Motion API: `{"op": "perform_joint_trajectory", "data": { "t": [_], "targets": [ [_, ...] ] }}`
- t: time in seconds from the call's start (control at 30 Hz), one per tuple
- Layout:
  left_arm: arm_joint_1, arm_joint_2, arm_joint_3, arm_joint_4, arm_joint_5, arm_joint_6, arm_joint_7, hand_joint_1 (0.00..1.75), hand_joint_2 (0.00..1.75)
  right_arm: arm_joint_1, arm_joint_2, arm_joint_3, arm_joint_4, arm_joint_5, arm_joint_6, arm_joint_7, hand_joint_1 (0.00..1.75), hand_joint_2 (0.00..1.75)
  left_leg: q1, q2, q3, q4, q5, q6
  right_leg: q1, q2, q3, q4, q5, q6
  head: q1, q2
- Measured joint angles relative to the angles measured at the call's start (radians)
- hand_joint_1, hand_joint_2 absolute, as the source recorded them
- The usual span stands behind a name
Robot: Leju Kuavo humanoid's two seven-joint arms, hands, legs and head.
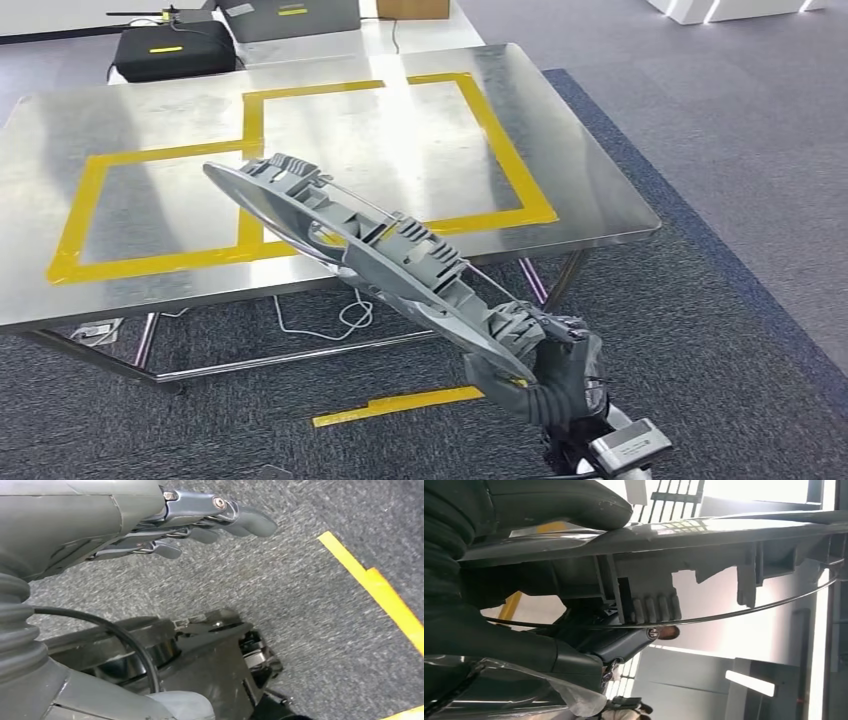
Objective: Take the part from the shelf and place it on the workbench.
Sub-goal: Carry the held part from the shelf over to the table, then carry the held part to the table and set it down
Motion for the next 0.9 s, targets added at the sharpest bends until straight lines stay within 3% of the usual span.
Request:
{"op": "perform_joint_trajectory", "data": {
  "t": [0.07, 0.1, 0.17, 0.2, 0.23, 0.27, 0.33, 0.37, 0.4, 0.47, 0.57, 0.63, 0.7, 0.73, 0.77, 0.83, 0.87, 0.9],
  "targets": [
    [-0.001, 0.0, 0.0, -0.001, -0.001, 0.0, 0.0, 0.0, 1.75, 0.0, 0.002, -0.004, 0.0, 0.0, -0.001, 0.0, 1.75, 1.75, 0.001, 0.003, -0.008, 0.03, -0.017, -0.01, -0.003, -0.002, 0.012, -0.006, -0.007, -0.012, -0.003, 0.0],
    [-0.001, 0.0, 0.0, -0.002, -0.001, 0.0, 0.0, 0.0, 1.75, -0.001, 0.003, -0.006, 0.0, 0.0, -0.001, 0.0, 1.75, 1.75, 0.002, 0.005, -0.03, 0.074, -0.036, -0.016, -0.005, -0.003, 0.018, -0.009, -0.011, -0.017, -0.005, 0.0],
    [-0.001, 0.0, 0.0, -0.002, -0.003, 0.0, 0.0, 0.0, 1.75, -0.003, 0.004, -0.007, 0.0, 0.001, 0.0, -0.001, 1.75, 1.75, 0.004, 0.006, -0.109, 0.21, -0.08, -0.023, -0.005, -0.005, 0.03, -0.009, -0.022, -0.024, -0.007, 0.0],
    [0.001, 0.001, 0.0, -0.002, -0.004, -0.001, 0.0, 0.0, 1.75, -0.002, 0.005, -0.007, 0.001, 0.003, 0.0, -0.002, 1.75, 1.75, 0.005, 0.006, -0.147, 0.267, -0.09, -0.024, -0.004, -0.005, 0.037, -0.009, -0.028, -0.025, -0.006, 0.0],
    [0.002, 0.001, 0.0, -0.002, -0.005, -0.001, 0.0, 0.0, 1.75, -0.002, 0.005, -0.007, 0.001, 0.004, 0.001, -0.002, 1.75, 1.75, 0.005, 0.006, -0.173, 0.295, -0.082, -0.024, -0.004, -0.004, 0.045, -0.009, -0.034, -0.025, -0.006, 0.0],
    [0.003, 0.002, 0.0, -0.002, -0.006, -0.001, 0.0, 0.0, 1.75, -0.001, 0.005, -0.007, 0.001, 0.006, 0.002, -0.002, 1.75, 1.75, 0.005, 0.007, -0.181, 0.285, -0.052, -0.023, -0.004, -0.003, 0.055, -0.009, -0.041, -0.024, -0.007, 0.0],
    [0.003, 0.002, 0.001, -0.002, -0.009, -0.002, 0.0, 0.0, 1.75, 0.0, 0.005, -0.006, 0.002, 0.009, 0.003, -0.002, 1.75, 1.75, 0.004, 0.007, -0.15, 0.174, 0.045, -0.014, -0.004, -0.002, 0.076, -0.01, -0.057, -0.02, -0.006, 0.0],
    [0.002, 0.002, 0.001, -0.002, -0.011, -0.002, 0.0, 0.0, 1.75, -0.001, 0.005, -0.005, 0.002, 0.01, 0.003, -0.004, 1.75, 1.75, 0.0, 0.007, -0.13, 0.117, 0.079, -0.008, -0.003, -0.002, 0.085, -0.011, -0.065, -0.015, -0.006, 0.0],
    [0.002, 0.002, 0.002, -0.002, -0.013, -0.002, 0.0, 0.0, 1.75, -0.002, 0.005, -0.004, 0.002, 0.011, 0.002, -0.006, 1.75, 1.75, -0.003, 0.008, -0.113, 0.074, 0.093, -0.002, -0.003, -0.002, 0.09, -0.012, -0.07, -0.009, -0.006, 0.0],
    [0.0, 0.002, 0.005, -0.002, -0.015, -0.002, -0.002, 0.0, 1.75, -0.003, 0.006, -0.004, -0.001, 0.015, -0.003, -0.012, 1.75, 1.75, -0.008, 0.009, -0.101, 0.043, 0.08, 0.006, -0.001, -0.003, 0.094, -0.017, -0.074, 0.003, -0.005, 0.0],
    [0.002, 0.001, 0.011, -0.003, -0.018, -0.002, -0.005, 0.0, 1.75, -0.004, 0.007, -0.003, -0.007, 0.022, -0.009, -0.019, 1.75, 1.75, 0.0, 0.008, -0.081, 0.011, 0.074, 0.016, 0.0, -0.006, 0.086, -0.006, -0.086, 0.018, -0.003, 0.0],
    [0.001, -0.001, 0.013, -0.003, -0.02, -0.002, -0.006, 0.0, 1.75, -0.005, 0.007, -0.003, -0.011, 0.024, -0.011, -0.022, 1.75, 1.75, 0.005, 0.009, -0.065, 0.0, 0.072, 0.023, 0.0, -0.005, 0.033, 0.087, -0.12, 0.024, 0.0, 0.0],
    [-0.001, -0.002, 0.016, -0.003, -0.022, -0.002, -0.007, 0.0, 1.75, -0.005, 0.007, -0.003, -0.012, 0.024, -0.014, -0.024, 1.75, 1.75, 0.005, 0.009, -0.056, -0.001, 0.063, 0.027, 0.0, -0.004, -0.058, 0.22, -0.152, 0.03, 0.001, 0.0],
    [0.0, -0.002, 0.017, -0.003, -0.023, -0.002, -0.008, 0.0, 1.75, -0.004, 0.007, -0.003, -0.012, 0.025, -0.016, -0.024, 1.75, 1.75, 0.005, 0.008, -0.049, -0.001, 0.057, 0.027, 0.0, -0.004, -0.092, 0.256, -0.146, 0.032, 0.001, 0.0],
    [0.0, -0.002, 0.018, -0.003, -0.023, -0.002, -0.008, 0.0, 1.75, -0.003, 0.007, -0.003, -0.012, 0.026, -0.018, -0.024, 1.75, 1.75, 0.005, 0.007, -0.04, -0.001, 0.049, 0.027, 0.0, -0.004, -0.109, 0.256, -0.12, 0.032, 0.001, 0.0],
    [0.002, -0.003, 0.02, -0.003, -0.025, -0.003, -0.008, 0.0, 1.75, -0.003, 0.007, -0.003, -0.012, 0.029, -0.021, -0.024, 1.75, 1.75, 0.006, 0.004, -0.018, 0.0, 0.032, 0.023, -0.001, -0.005, -0.086, 0.15, -0.024, 0.031, 0.001, 0.0],
    [0.001, -0.003, 0.021, -0.003, -0.025, -0.003, -0.009, 0.0, 1.75, -0.004, 0.007, -0.003, -0.012, 0.03, -0.022, -0.024, 1.75, 1.75, 0.004, 0.004, -0.01, 0.0, 0.023, 0.019, 0.0, -0.005, -0.063, 0.091, 0.01, 0.028, 0.001, 0.0],
    [-0.001, -0.004, 0.022, -0.003, -0.025, -0.004, -0.009, 0.0, 1.75, -0.006, 0.007, -0.002, -0.013, 0.032, -0.023, -0.025, 1.75, 1.75, 0.002, 0.003, -0.005, 0.002, 0.015, 0.014, 0.0, -0.005, -0.04, 0.04, 0.026, 0.024, 0.001, 0.0]
  ]
}}
